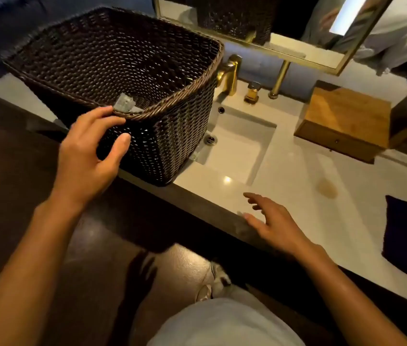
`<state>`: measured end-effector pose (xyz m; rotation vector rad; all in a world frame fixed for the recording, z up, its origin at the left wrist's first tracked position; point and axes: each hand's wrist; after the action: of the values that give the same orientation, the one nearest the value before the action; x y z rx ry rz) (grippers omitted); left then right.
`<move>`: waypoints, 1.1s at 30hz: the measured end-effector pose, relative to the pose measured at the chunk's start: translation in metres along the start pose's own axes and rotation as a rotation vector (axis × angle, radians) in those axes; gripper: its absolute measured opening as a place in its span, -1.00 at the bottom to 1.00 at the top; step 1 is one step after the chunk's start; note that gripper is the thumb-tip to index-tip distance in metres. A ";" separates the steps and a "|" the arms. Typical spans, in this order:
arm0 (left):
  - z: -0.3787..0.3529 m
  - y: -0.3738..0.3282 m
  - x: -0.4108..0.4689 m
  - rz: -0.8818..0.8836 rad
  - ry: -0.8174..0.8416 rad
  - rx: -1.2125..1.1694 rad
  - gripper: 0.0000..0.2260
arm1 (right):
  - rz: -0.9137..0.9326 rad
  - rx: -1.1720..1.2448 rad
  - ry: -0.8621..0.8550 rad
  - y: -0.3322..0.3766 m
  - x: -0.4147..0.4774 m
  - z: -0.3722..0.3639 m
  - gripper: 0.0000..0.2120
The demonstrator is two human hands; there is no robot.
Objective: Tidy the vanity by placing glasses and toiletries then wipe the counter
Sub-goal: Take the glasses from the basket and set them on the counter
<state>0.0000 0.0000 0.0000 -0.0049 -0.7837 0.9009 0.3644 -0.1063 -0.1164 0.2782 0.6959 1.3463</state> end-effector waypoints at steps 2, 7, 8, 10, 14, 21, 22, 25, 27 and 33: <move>0.003 0.010 0.012 0.052 0.006 0.045 -0.62 | 0.092 0.038 -0.080 0.022 0.028 0.018 -0.47; -0.009 0.035 0.031 0.233 0.219 0.149 -0.47 | 0.405 0.109 -0.290 0.097 0.103 0.057 -0.43; -0.011 0.040 0.032 0.268 0.219 0.160 -0.46 | 0.447 0.124 -0.313 0.110 0.117 0.063 -0.43; -0.013 0.046 0.036 0.300 0.214 0.176 -0.47 | 0.532 0.120 -0.341 0.133 0.145 0.075 -0.44; -0.010 0.061 0.049 0.322 0.232 0.215 -0.45 | 0.656 -0.032 -0.323 0.168 0.197 0.089 -0.46; 0.001 0.086 0.062 0.311 0.289 0.284 -0.48 | 0.732 -0.077 -0.333 0.168 0.230 0.089 -0.56; 0.003 0.090 0.063 0.313 0.286 0.292 -0.48 | 0.740 -0.069 -0.330 0.168 0.230 0.089 -0.57; 0.007 0.102 0.066 0.314 0.267 0.299 -0.50 | 0.742 -0.072 -0.304 0.170 0.228 0.092 -0.56; 0.010 0.109 0.068 0.311 0.238 0.283 -0.52 | 0.737 -0.087 -0.280 0.170 0.227 0.095 -0.54; -0.001 0.116 0.065 0.253 0.030 0.231 -0.46 | 0.711 -0.215 -0.238 0.176 0.227 0.105 -0.53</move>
<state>-0.0567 0.1206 0.0022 0.0864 -0.6559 1.2255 0.3020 0.1709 -0.0034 0.5330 0.2418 2.0048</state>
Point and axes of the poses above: each hand's wrist, its own x-axis towards the middle knuckle, its own z-axis out of the back of the hand, y = z × x, and after that the axes turned 12 degrees about -z, right-handed
